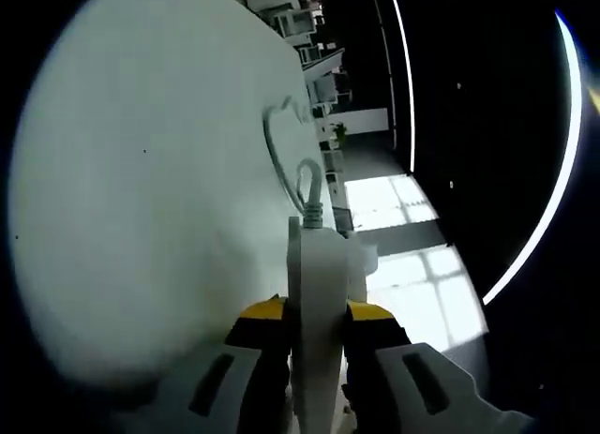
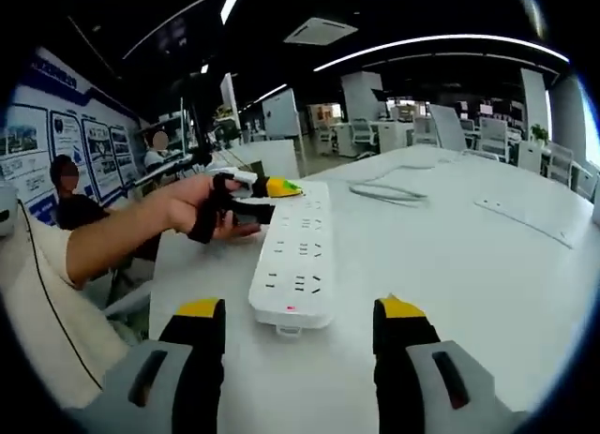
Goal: Pick up the power strip scattered on the table, fix it on the side mounting bracket of the table, and press the switch
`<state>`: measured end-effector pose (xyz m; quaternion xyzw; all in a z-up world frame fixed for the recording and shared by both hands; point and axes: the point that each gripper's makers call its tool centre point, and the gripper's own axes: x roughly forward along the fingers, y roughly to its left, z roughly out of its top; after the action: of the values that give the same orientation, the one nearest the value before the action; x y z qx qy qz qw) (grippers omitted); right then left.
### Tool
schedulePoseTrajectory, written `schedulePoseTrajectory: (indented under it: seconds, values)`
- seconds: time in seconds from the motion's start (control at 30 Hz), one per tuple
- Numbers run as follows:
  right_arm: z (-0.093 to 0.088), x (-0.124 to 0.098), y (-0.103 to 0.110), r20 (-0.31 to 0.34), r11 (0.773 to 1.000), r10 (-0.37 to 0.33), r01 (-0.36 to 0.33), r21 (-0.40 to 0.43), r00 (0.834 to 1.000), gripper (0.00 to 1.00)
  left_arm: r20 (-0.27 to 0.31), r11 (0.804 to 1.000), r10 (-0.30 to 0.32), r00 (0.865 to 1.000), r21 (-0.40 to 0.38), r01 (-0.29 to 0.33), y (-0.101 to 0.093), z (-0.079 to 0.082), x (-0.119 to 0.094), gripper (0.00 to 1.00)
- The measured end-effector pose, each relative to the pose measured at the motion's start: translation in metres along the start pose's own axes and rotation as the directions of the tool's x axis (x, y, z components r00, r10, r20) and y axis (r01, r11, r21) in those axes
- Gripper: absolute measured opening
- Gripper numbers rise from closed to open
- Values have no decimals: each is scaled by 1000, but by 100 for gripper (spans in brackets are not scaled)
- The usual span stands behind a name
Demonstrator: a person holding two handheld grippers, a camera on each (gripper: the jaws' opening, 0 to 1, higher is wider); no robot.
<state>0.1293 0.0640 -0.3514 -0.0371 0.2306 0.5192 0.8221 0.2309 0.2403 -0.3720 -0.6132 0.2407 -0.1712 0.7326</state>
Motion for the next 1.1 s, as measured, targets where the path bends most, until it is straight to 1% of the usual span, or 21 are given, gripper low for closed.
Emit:
schedulePoseTrajectory:
  seconds: [0.13,0.23,0.4,0.5,0.53,0.6,0.73,0.9,1.1]
  values:
    - [3,-3,4,17,1000,4,-4,-28,1000,60,-18,1000,-23,1000,-9,22,-3,7,-2,25]
    - [5,-7,10,28,999,20,-19,-41,999,60,-34,999,-30,999,10,31,-7,7,-5,25]
    - [5,-14,21,45,998,43,-41,-51,998,60,-55,999,-36,998,27,38,-7,13,-8,25]
    - [2,-16,28,45,998,47,-44,-53,998,60,-66,998,-55,996,16,56,-10,13,-10,25]
    - [2,-16,27,45,997,47,-44,-56,998,60,-67,998,-60,996,12,61,-10,14,-12,25]
    - [1,-20,33,54,997,50,-47,-58,997,60,-74,997,-78,994,12,79,-13,21,-16,25]
    - [4,-24,39,83,997,62,-57,-58,995,59,-100,996,-86,991,2,87,-15,25,-20,25]
    - [6,-27,44,94,996,70,-64,-66,993,59,-134,994,-105,985,3,106,-20,27,-25,25]
    - [12,-29,48,110,995,74,-67,-70,991,59,-202,991,-134,970,-10,135,-27,21,-29,25]
